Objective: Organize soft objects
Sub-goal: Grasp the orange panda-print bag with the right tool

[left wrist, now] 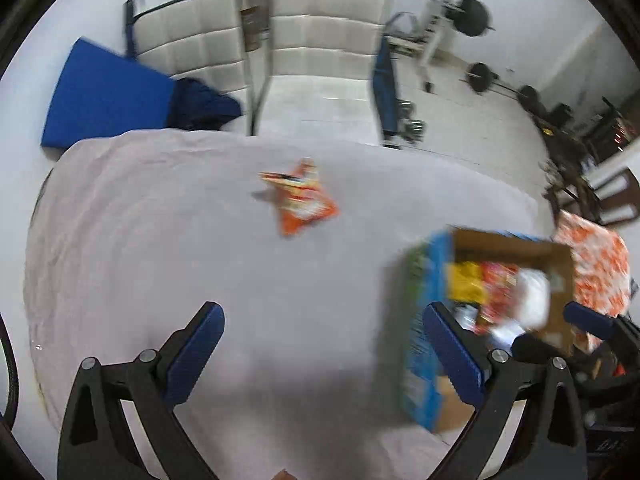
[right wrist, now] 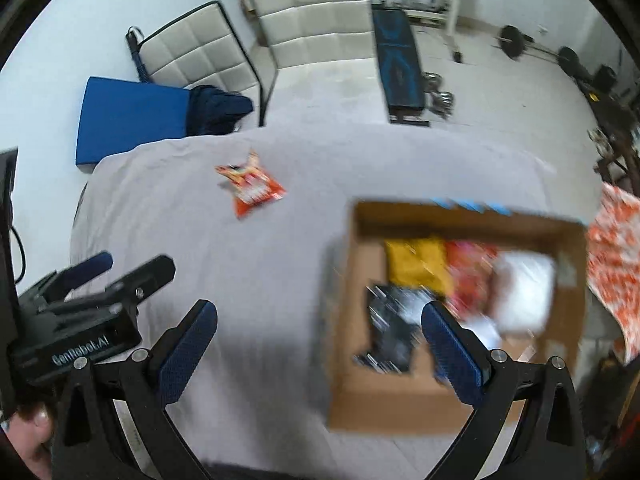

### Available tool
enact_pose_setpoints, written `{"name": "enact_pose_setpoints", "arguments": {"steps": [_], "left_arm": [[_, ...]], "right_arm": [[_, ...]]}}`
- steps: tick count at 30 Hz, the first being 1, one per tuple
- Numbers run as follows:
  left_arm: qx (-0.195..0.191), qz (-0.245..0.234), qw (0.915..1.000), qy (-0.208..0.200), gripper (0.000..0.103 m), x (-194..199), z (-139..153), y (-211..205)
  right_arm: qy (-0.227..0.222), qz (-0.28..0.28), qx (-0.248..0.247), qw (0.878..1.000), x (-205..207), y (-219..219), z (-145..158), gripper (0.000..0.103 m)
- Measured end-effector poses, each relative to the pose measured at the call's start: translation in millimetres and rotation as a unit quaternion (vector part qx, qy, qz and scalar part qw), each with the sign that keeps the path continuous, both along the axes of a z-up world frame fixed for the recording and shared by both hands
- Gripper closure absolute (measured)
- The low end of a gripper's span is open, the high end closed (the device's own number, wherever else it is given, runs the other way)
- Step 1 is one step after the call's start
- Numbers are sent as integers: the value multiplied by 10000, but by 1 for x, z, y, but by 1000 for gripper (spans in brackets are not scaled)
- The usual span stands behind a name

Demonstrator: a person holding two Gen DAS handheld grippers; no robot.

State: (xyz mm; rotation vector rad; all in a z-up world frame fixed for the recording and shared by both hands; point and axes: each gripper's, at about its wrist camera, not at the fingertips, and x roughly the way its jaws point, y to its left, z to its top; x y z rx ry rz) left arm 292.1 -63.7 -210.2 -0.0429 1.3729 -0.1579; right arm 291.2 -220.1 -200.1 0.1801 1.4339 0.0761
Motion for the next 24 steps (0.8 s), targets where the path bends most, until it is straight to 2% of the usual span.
{"name": "enact_pose_setpoints", "arguments": {"steps": [2, 7, 10, 12, 16, 17, 20, 24], "left_arm": [[209, 183, 9996, 59, 1, 22, -20, 29], [375, 410, 9972, 502, 1, 67, -81, 80], [481, 455, 9950, 747, 1, 91, -119, 97], [535, 521, 9934, 865, 1, 107, -147, 109], [547, 625, 9897, 1162, 1, 128, -188, 126], [587, 630, 9891, 1194, 1, 132, -197, 128], [566, 601, 9880, 1305, 1, 139, -216, 132], [492, 626, 9870, 1396, 1, 139, -228, 136]], "right_arm": [[58, 33, 71, 10000, 31, 24, -21, 0], [278, -45, 44, 9996, 96, 69, -87, 0], [510, -19, -91, 9987, 131, 94, -135, 2], [637, 22, -216, 9977, 149, 106, -163, 7], [822, 77, -247, 9963, 171, 120, -202, 8], [886, 96, -242, 9957, 175, 122, -211, 11], [1033, 245, -253, 9940, 180, 132, -231, 29], [836, 411, -464, 9946, 178, 139, -232, 45]]}}
